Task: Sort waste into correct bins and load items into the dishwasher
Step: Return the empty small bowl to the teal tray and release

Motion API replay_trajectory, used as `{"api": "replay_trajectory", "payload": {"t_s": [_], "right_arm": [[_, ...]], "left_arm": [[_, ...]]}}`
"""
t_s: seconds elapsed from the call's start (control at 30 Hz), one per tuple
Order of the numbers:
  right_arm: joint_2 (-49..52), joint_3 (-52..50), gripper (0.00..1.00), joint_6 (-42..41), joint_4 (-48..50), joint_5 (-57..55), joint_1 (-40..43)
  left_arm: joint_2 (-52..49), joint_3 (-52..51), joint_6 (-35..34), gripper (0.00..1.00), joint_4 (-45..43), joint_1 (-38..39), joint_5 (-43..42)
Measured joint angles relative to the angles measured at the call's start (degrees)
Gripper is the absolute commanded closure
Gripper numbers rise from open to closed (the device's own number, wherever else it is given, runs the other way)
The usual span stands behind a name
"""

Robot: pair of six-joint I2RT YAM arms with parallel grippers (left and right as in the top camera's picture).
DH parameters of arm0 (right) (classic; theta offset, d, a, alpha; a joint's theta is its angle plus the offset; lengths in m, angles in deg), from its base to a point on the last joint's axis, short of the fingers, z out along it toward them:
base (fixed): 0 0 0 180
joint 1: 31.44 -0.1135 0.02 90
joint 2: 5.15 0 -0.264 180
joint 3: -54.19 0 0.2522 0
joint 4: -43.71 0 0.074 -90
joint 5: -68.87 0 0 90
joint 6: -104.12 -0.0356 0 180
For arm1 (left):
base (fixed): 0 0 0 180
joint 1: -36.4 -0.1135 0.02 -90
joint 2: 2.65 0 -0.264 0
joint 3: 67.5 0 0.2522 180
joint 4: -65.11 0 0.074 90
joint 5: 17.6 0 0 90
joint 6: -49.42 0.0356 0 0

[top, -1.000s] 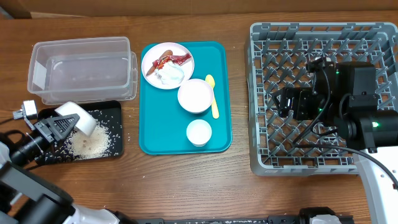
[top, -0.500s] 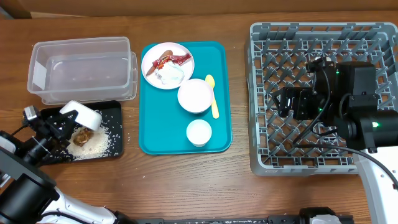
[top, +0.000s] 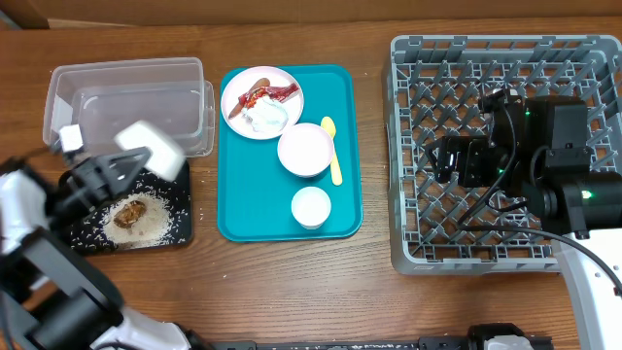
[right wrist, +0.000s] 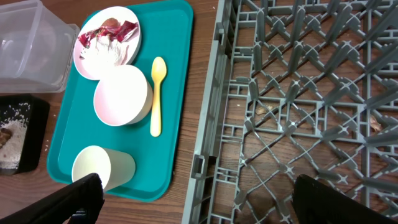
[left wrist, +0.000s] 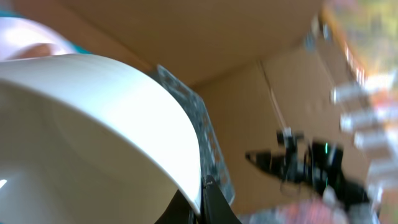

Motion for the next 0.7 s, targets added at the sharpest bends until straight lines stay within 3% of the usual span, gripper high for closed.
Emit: {"api": "replay_trajectory", "payload": {"t_s": [0.17, 0.27, 0.37, 0.43, 0.53, 0.7], "right_arm": [[0.00, 0.00, 0.00, 0.02, -0.04, 0.00, 0.00], [0.00, 0.00, 0.00, 0.02, -0.09, 0.00, 0.00], [0.00, 0.00, 0.00, 0.00, -0.11, -0.04, 0.00], [0.00, 0.00, 0.00, 0.02, -0.20, 0.00, 0.00], [0.00, 0.00, 0.00, 0.00, -0.33, 0.00, 0.00], [0.00, 0.00, 0.00, 0.00, -0.48, -0.02, 0.00]], "left_arm": [[3.54, 4.07, -2.27, 0.96, -6.62, 12.02, 1.95], [3.63, 5.55, -13.14, 0.96, -20.44, 18.88, 6.75], [3.61, 6.51, -32.83, 0.96, -34.49, 24.79, 21.79], [3.63, 7.19, -41.68, 0.96, -36.61, 28.30, 31.80], [3.63, 7.54, -49.88, 0.96, -37.07, 34.16, 44.57], [3.61, 7.43, -56.74, 0.96, -36.94, 44.13, 61.18]]}}
